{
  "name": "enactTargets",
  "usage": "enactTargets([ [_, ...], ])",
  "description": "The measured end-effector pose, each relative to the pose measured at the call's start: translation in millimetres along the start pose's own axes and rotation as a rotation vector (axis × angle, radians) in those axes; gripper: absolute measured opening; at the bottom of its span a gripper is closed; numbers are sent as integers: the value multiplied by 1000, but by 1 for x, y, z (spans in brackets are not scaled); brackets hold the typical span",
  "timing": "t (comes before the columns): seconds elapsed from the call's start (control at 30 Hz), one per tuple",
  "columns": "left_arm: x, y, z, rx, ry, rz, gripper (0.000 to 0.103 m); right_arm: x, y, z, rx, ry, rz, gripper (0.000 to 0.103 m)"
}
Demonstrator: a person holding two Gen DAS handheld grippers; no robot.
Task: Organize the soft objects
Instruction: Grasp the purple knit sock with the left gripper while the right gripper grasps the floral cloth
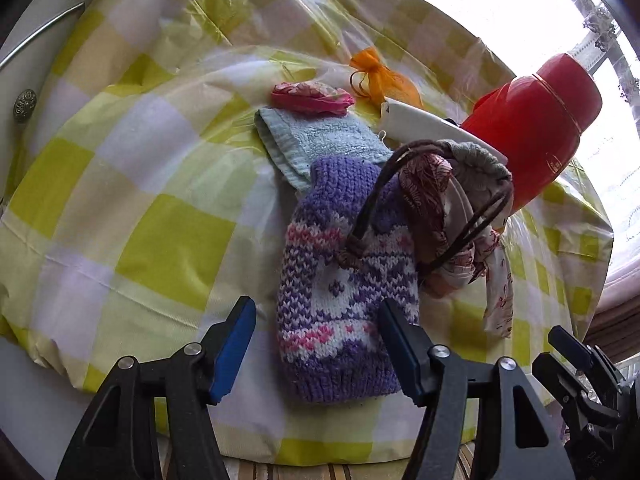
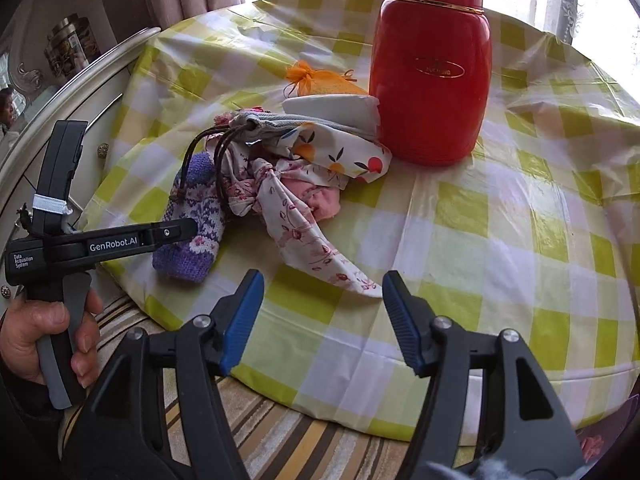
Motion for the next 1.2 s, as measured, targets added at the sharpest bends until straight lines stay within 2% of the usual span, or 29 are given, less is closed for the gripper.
enactTargets([
  [0.07,5,-2,1,1,0,27,61,-6,-5,4,5,0,-20,66],
  [0.13,9,0,3,-1,5,51,48,-11,-10,10,5,-1,-36,66],
  [0.33,16,2,1,11,45,76,24,-23,-19,24,5,0,-80,66],
  [0.47,6,4,-16,72,56,20,20,-30,-26,31,18,31,-123,68],
  [0.77,-18,4,-54,218,15,-68,20,-48,-41,50,50,122,-245,69],
  [1.0,-24,7,-58,223,18,-85,20,-63,-50,61,84,178,-318,69],
  [1.03,-24,6,-58,224,19,-85,20,-64,-52,62,92,174,-320,66],
  [1.07,-24,6,-57,225,18,-85,20,-64,-53,62,97,167,-320,55],
  [1.17,-23,7,-56,223,19,-87,20,-63,-55,63,105,147,-308,35],
  [1.2,-23,6,-56,223,20,-88,20,-61,-54,62,109,135,-300,32],
])
Point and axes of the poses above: each gripper's, at about its wrist camera, not at the fingertips, and z roughly the way its jaws point, x to its right, y to its underside, the point moved 9 cm from there along z, roughly the way its jaws point, and after that the axes turned 8 degrees about -x, right-handed, at the moved point
